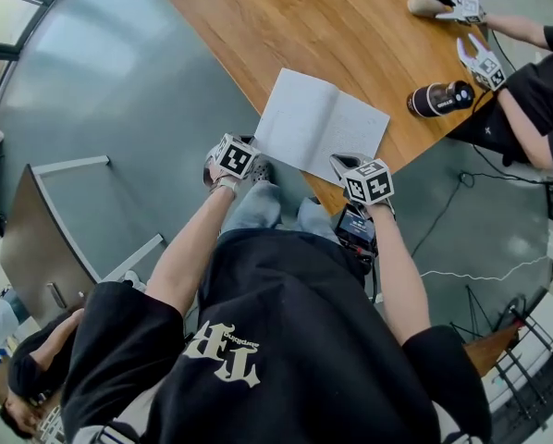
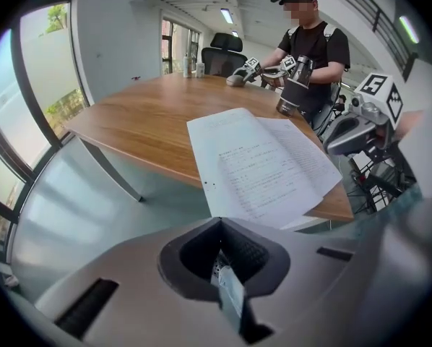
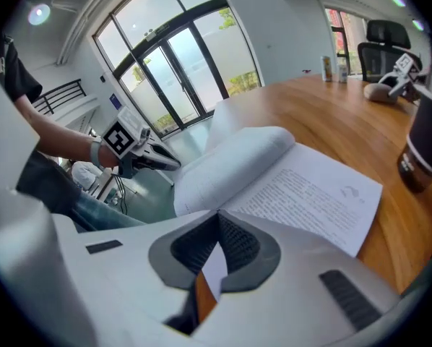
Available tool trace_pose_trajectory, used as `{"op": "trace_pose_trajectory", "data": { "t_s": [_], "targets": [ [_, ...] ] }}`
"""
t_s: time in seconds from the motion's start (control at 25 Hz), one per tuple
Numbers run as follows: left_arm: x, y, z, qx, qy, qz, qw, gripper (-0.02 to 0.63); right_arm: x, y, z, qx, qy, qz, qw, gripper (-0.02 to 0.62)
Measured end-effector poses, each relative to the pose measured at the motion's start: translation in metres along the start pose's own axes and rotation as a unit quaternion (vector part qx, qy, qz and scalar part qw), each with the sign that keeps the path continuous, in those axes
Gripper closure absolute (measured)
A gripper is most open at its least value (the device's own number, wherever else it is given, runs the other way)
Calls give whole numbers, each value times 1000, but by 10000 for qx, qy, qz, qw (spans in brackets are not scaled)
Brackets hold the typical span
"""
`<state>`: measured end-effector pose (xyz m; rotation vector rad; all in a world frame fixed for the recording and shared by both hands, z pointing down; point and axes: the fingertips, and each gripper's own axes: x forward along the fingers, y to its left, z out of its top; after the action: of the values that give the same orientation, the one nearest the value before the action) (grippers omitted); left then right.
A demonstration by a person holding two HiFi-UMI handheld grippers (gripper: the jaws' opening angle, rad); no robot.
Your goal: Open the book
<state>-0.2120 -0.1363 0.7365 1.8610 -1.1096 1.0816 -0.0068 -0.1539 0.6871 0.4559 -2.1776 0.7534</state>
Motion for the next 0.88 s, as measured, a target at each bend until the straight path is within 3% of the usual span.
{"op": "trace_pose_trajectory", "data": {
  "t_s": [0.32, 0.56, 0.76, 0.88],
  "targets": [
    [-14, 54, -36, -252, 53, 103, 9996, 600, 77, 17, 25, -170, 438, 154, 9988, 607],
    [-27, 93, -67, -434, 119, 134, 9989, 600, 94, 19, 25, 28, 787, 45, 9969, 607],
    [-29, 94, -68, -363, 42, -65, 9993, 600, 96, 18, 22, 376, 871, 32, 9955, 607],
    [-33, 88, -56, -275, -130, -270, 9992, 600, 98, 29, 29, 118, 891, -201, 9958, 607]
  ]
}}
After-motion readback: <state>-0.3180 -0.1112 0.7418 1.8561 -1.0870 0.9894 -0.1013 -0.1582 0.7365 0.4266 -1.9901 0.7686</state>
